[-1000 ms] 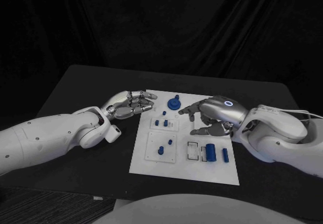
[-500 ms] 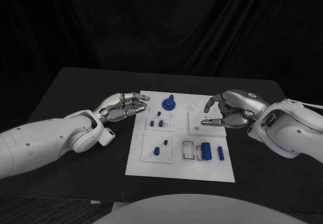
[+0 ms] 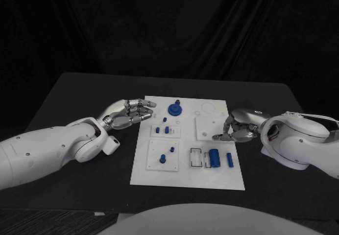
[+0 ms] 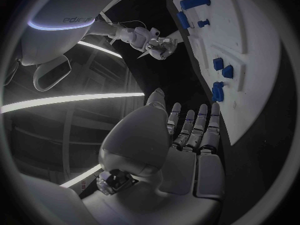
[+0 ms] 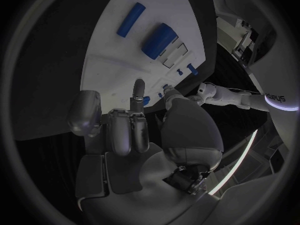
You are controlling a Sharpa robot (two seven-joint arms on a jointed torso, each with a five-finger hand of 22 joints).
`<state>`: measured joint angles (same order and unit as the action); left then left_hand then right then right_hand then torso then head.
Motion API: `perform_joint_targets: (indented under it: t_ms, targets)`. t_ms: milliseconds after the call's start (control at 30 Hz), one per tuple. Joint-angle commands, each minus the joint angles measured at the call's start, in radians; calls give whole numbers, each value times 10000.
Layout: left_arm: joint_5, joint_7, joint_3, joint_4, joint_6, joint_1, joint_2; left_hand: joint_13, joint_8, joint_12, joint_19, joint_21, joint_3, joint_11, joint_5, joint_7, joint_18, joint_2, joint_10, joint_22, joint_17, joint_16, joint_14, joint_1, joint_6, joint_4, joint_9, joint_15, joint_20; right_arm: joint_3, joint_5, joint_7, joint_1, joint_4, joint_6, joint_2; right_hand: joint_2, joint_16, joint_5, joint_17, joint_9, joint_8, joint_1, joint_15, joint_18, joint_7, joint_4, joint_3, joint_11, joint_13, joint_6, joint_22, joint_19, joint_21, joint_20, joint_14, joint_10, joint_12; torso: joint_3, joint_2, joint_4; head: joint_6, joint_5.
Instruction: Assemble the parts on the task board
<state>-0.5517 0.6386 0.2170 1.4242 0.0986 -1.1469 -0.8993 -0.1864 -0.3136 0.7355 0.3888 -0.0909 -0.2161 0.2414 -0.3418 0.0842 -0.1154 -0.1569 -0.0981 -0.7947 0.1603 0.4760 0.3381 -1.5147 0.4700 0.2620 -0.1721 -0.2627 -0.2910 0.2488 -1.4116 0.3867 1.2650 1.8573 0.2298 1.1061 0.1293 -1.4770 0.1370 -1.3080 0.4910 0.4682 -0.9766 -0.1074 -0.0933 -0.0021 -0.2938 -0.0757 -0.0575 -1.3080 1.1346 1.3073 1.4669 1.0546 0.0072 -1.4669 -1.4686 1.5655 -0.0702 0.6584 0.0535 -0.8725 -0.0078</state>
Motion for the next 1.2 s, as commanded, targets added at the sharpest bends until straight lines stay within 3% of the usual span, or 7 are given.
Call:
perform_joint_targets:
  t_ms: [33,133,267,600,1033,1200]
  targets:
    - [66,165,-8,16,-15,18,12,-11,-37,61,80,-33,-48,10,-40,5,199,11,95,15,-12,60,90,-47,-66,-9,4,-6,22,-6,122,1108,-37,-34,-946,-109,-74,-251,-136,-1688,354,63,115,-66,196,-45,16,49,-107,-2628,172,1671,291,600,-72,-896,-1022,53,-4,4,1,-1,25]
    - [66,165,-8,14,-27,22,13,-11,-37,61,80,-33,-48,10,-40,5,199,11,95,15,-12,60,90,-47,-66,-9,4,-6,22,-6,225,1273,-76,-80,-1222,-245,-257,-499,-130,-1979,695,-117,219,-169,265,-79,44,24,-155,-2628,186,1773,364,1290,-162,-947,-1022,53,0,9,14,-1,23]
    - [66,166,-8,15,-39,25,10,-10,-33,63,81,-34,-45,11,-48,0,200,5,101,16,-13,62,92,-51,-71,-11,5,-8,22,-7,291,1458,-177,-119,-1537,-384,-301,-717,-134,-2273,958,-395,269,-249,350,-68,58,55,-158,-2628,145,1882,412,1979,-254,-987,-1022,53,-13,11,46,-1,-5]
    - [66,165,-9,19,-54,28,-1,-10,-31,65,81,-34,-42,11,-54,-4,201,1,104,17,-14,63,92,-55,-75,-12,7,-9,22,-8,329,1643,-376,-220,-1956,-654,-324,-766,-273,-2337,1141,-516,358,-269,378,-73,61,86,-160,-2628,207,1916,403,2237,-278,-994,-1022,53,-38,19,33,-1,-3]
    - [66,142,-9,3,-83,36,23,-10,-24,72,80,-34,-35,14,-68,-10,205,-4,113,20,-16,67,93,-71,-82,-23,10,-14,21,-8,334,1671,-536,-342,-2290,-846,-331,-759,-314,-2316,1322,-528,465,-284,393,-103,45,118,-184,-2628,319,1935,385,2383,-289,-988,-1022,53,-15,17,19,-1,11]
    - [66,134,-9,7,-90,39,33,-10,-23,74,80,-34,-33,16,-70,-11,206,-1,116,22,-17,68,93,-81,-83,-31,11,-15,21,-8,335,1528,-576,-377,-2144,-908,-400,-721,-31,-2240,1457,-746,295,-276,385,-56,120,50,-150,-2628,186,1921,324,2415,-290,-973,-1022,53,-26,13,16,-1,44]
